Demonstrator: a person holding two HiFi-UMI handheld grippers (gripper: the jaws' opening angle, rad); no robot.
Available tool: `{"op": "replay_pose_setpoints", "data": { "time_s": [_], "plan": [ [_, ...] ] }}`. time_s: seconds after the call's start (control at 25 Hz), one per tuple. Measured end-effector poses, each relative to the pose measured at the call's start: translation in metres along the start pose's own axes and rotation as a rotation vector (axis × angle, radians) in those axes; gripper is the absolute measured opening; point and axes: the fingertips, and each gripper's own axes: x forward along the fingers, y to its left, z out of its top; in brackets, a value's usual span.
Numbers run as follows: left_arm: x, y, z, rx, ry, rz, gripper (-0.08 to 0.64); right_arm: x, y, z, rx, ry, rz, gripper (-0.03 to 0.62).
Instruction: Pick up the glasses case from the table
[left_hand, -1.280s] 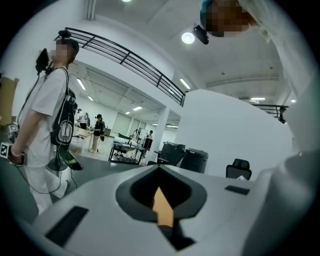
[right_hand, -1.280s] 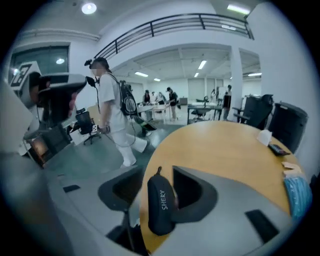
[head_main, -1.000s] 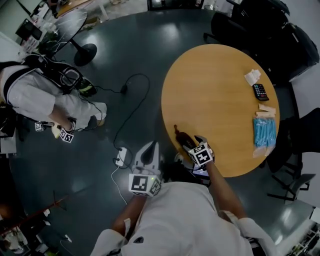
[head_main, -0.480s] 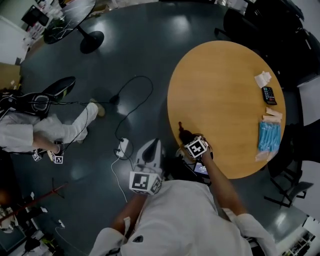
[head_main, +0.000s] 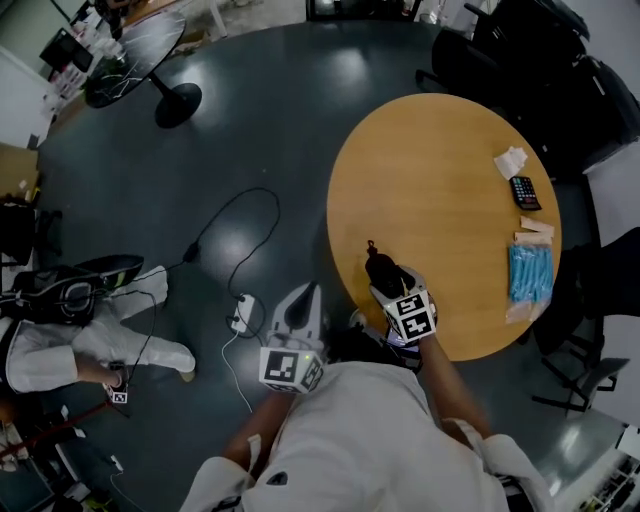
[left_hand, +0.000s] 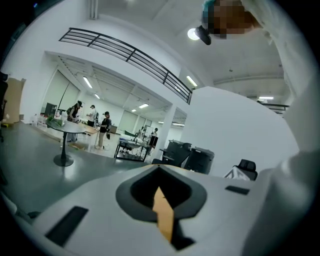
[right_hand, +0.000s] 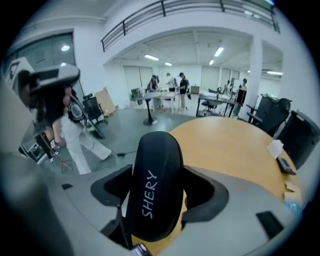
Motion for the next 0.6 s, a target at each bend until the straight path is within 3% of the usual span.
{"op": "replay_pose_setpoints", "data": {
  "time_s": [0.16, 0.36, 0.6],
  "plan": [
    [0.008, -0.01, 0.015, 0.017, -0.04, -0.046, 0.006, -0.076, 0.004, 0.056, 0.014, -0.216, -0.081, 0.324],
    [0.014, -0.023, 0.032, 0.047, -0.105, -0.084, 0.006, -0.147, 0.013, 0.095, 0.004, -0.485, -0.225, 0.324],
    [0.018, -0.034, 0.028, 0.042, -0.082, -0.12, 0.006, -0.149, 0.016, 0.096, 0.015, -0.569, -0.262, 0.324]
  ]
}}
